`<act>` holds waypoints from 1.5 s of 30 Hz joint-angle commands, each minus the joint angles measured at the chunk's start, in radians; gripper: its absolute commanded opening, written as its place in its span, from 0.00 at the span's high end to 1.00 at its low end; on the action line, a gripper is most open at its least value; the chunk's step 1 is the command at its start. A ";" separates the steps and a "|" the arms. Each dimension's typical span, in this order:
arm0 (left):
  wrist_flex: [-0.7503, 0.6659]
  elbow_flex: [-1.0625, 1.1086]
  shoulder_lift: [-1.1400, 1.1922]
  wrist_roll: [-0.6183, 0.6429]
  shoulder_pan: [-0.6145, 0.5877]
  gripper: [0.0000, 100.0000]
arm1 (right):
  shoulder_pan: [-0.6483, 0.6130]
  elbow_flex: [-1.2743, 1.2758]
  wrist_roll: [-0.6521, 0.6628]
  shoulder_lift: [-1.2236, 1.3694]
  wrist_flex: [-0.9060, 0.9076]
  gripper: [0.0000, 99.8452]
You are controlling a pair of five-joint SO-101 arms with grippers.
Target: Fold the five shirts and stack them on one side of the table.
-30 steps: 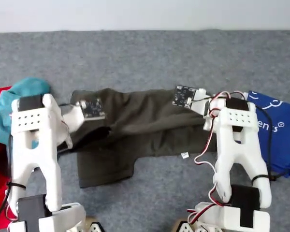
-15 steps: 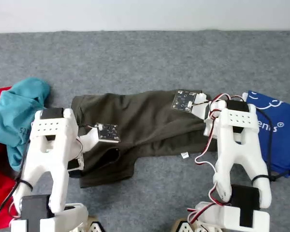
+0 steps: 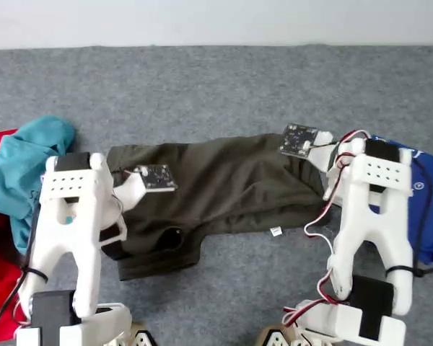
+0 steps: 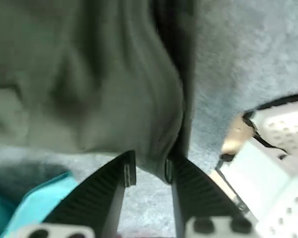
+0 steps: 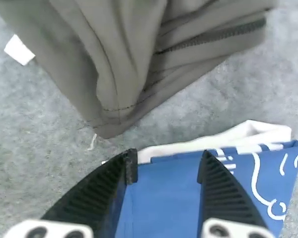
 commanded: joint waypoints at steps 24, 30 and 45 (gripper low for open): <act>0.034 -0.024 -0.180 0.126 0.066 0.80 | 0.013 -0.044 -0.011 -0.053 0.010 0.87; 0.031 0.010 -0.252 0.216 0.184 0.80 | 0.013 -0.044 -0.011 -0.053 0.019 0.87; -0.238 -0.128 -0.250 0.503 0.003 0.88 | -0.154 -0.049 -0.400 -0.044 -0.030 0.98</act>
